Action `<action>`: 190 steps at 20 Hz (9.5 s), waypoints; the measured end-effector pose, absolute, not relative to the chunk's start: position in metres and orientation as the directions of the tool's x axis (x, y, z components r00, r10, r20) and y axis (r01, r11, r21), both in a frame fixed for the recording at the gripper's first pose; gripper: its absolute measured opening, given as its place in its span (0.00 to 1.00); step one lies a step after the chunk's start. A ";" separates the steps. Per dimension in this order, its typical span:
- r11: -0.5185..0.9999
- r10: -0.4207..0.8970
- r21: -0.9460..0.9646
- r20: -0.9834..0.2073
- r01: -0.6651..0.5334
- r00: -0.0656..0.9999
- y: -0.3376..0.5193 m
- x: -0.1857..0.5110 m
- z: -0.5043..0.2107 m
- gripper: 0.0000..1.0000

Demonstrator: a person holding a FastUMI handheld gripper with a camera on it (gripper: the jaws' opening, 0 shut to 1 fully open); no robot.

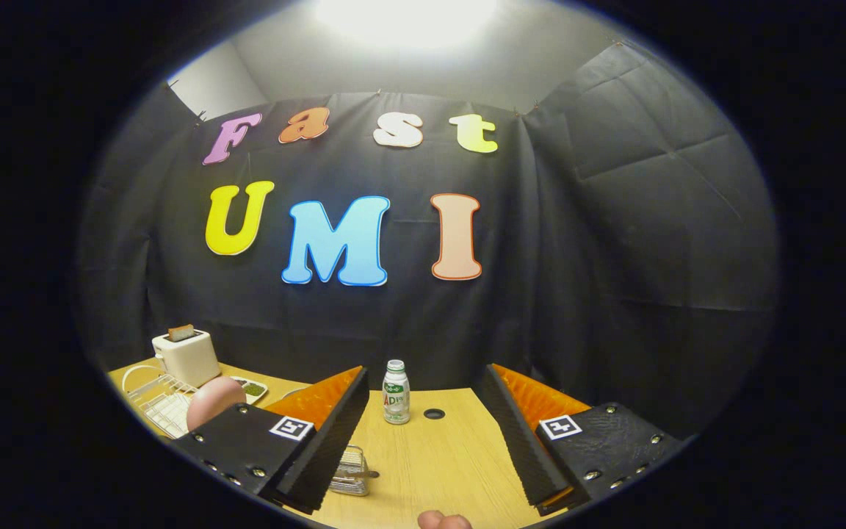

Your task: Take the plate from the dish rack, then take the spoon from the basket and place it into the plate.

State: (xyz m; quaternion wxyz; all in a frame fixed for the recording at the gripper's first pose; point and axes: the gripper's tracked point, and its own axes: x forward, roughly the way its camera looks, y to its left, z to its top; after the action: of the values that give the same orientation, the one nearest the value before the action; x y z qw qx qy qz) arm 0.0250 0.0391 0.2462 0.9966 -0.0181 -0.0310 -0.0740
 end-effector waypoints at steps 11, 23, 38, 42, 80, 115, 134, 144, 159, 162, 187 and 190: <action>0.995 -0.078 -0.056 0.054 0.081 0.995 0.141 0.028 0.304 0.97; 0.999 0.017 -0.040 -0.240 -0.027 0.971 0.223 0.057 0.272 0.96; 0.999 -0.008 -0.043 -0.611 -0.023 0.792 0.291 0.098 0.188 0.96; 0.996 -0.073 -0.093 -0.656 0.015 0.751 0.303 0.110 0.165 0.95; 0.894 -0.448 -0.339 -0.674 0.292 0.587 0.307 0.116 0.126 0.10; 0.989 0.110 0.148 -0.722 -0.003 0.684 0.191 -0.055 0.130 0.06; 0.937 0.310 0.350 -0.805 -0.016 0.506 0.203 -0.083 -0.019 0.06; 0.925 0.335 0.380 -0.810 -0.003 0.481 0.200 -0.072 -0.050 0.14; 0.976 0.216 0.099 -0.485 -0.193 0.848 0.151 -0.036 0.043 0.25; 0.985 0.175 0.053 -0.336 -0.167 0.926 0.134 -0.027 0.073 0.25; 0.978 0.159 0.163 -0.170 -0.131 0.973 0.092 0.093 0.055 0.25; 0.980 0.146 0.164 -0.183 -0.117 0.972 0.093 0.098 0.052 0.25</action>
State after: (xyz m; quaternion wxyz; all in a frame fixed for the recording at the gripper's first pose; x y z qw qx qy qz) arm 0.0977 0.0931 0.0520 0.9901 0.0763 0.0974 0.0665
